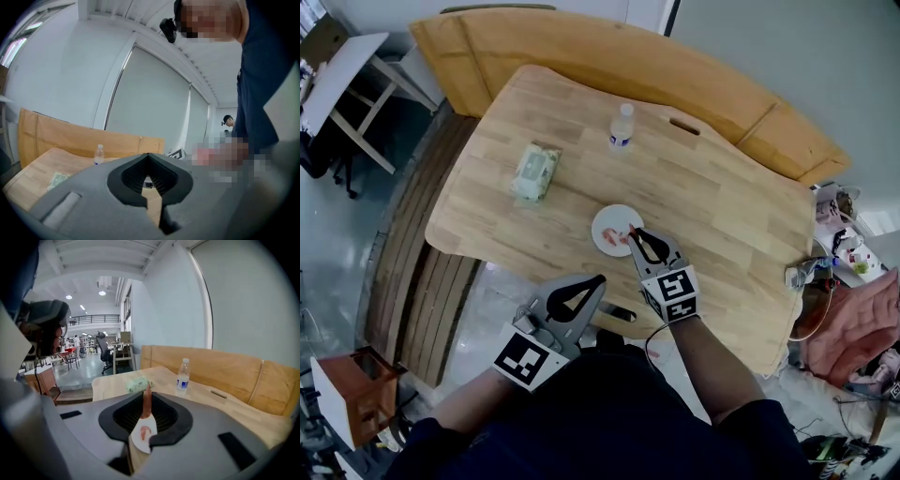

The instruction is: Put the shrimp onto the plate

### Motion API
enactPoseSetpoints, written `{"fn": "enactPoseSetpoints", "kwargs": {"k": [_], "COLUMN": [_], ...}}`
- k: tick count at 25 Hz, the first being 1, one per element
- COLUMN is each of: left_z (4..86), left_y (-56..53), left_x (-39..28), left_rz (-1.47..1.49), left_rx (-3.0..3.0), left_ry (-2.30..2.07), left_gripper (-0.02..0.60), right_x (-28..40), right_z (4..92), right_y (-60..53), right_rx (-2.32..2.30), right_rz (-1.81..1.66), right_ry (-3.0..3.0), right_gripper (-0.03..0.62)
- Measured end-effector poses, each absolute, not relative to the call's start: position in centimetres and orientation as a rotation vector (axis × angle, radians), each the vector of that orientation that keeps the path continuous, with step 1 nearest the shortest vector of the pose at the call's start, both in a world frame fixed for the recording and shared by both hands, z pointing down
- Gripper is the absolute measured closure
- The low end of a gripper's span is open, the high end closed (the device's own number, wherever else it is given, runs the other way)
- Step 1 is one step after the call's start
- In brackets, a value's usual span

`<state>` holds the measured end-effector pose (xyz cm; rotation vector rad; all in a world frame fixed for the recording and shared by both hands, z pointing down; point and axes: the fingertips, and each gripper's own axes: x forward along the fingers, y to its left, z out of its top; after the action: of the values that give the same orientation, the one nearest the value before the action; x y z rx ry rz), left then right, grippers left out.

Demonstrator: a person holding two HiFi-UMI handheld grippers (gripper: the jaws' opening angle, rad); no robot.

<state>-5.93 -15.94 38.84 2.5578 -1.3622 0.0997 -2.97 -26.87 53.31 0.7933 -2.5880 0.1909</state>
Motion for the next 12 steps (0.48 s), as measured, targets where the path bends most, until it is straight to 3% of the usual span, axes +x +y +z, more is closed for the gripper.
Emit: {"fn": "enactPoseSetpoints", "kwargs": {"k": [12], "left_z": [39.9], "left_y": [-16.9], "left_x": [-8.0], "left_rz": [0.113], "left_rx": [2.476], "left_ry": [-1.445], "left_gripper": [0.578], "right_x": [-4.8], "right_z": [64.2], "right_y": [-31.7], "right_rx": [0.639], "right_rz": [0.165], "right_ry": [-2.369], "right_gripper": [0.533]}}
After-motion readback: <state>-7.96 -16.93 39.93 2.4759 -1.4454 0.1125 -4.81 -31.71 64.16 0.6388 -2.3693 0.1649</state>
